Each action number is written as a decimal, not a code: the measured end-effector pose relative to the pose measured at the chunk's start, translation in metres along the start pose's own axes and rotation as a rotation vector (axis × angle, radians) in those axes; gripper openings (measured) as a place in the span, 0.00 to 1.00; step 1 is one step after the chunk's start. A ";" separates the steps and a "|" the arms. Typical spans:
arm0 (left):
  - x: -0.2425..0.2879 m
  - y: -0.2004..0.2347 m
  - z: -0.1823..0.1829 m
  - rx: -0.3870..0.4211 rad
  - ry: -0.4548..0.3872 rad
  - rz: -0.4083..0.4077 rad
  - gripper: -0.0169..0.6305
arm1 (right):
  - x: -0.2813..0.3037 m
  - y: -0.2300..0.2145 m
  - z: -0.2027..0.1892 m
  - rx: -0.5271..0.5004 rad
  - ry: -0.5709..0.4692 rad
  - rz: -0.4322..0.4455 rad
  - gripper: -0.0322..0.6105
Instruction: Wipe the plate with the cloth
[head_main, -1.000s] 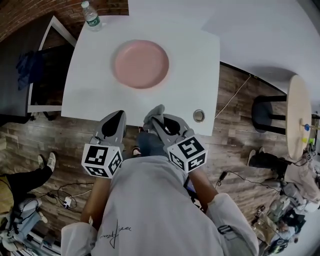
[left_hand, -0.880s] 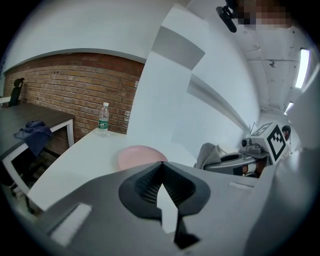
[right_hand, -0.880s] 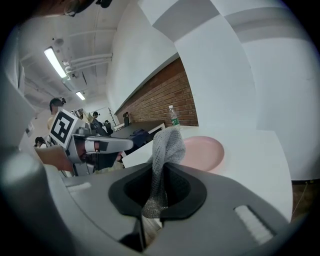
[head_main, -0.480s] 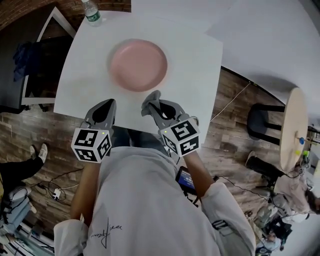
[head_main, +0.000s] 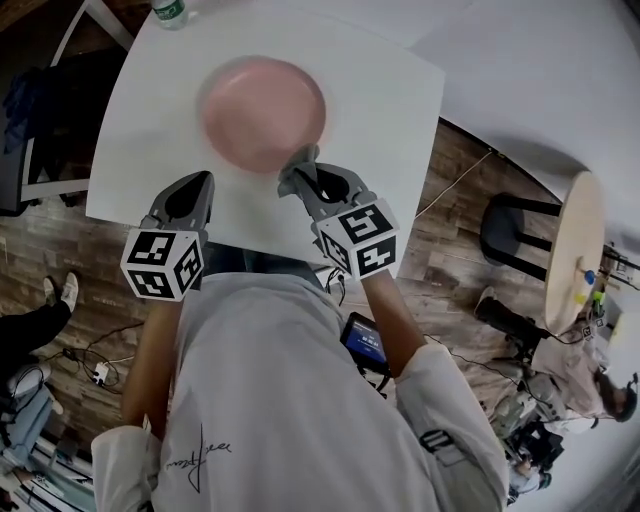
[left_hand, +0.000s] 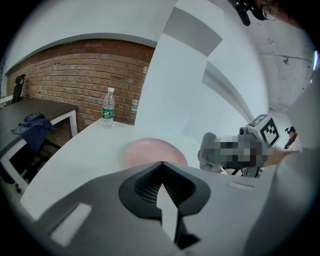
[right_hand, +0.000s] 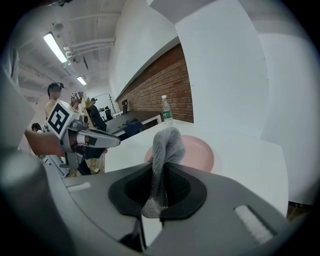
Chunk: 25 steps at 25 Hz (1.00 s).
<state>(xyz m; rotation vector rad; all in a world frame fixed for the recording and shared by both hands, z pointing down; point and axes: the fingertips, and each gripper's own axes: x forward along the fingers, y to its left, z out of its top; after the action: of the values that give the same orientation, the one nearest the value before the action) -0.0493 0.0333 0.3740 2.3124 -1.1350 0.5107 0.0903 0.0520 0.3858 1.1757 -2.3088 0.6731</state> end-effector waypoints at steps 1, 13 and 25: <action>0.003 0.001 -0.001 -0.007 0.005 -0.005 0.05 | 0.002 -0.003 -0.001 0.005 0.006 -0.002 0.11; 0.028 0.037 0.003 -0.058 0.036 0.043 0.06 | 0.049 -0.028 0.000 0.046 0.074 -0.011 0.11; 0.065 0.066 -0.004 -0.131 0.097 0.094 0.14 | 0.080 -0.059 0.004 0.062 0.111 -0.047 0.11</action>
<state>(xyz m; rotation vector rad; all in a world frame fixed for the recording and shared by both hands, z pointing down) -0.0651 -0.0383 0.4304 2.1073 -1.1979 0.5600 0.0960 -0.0297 0.4430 1.1852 -2.1759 0.7779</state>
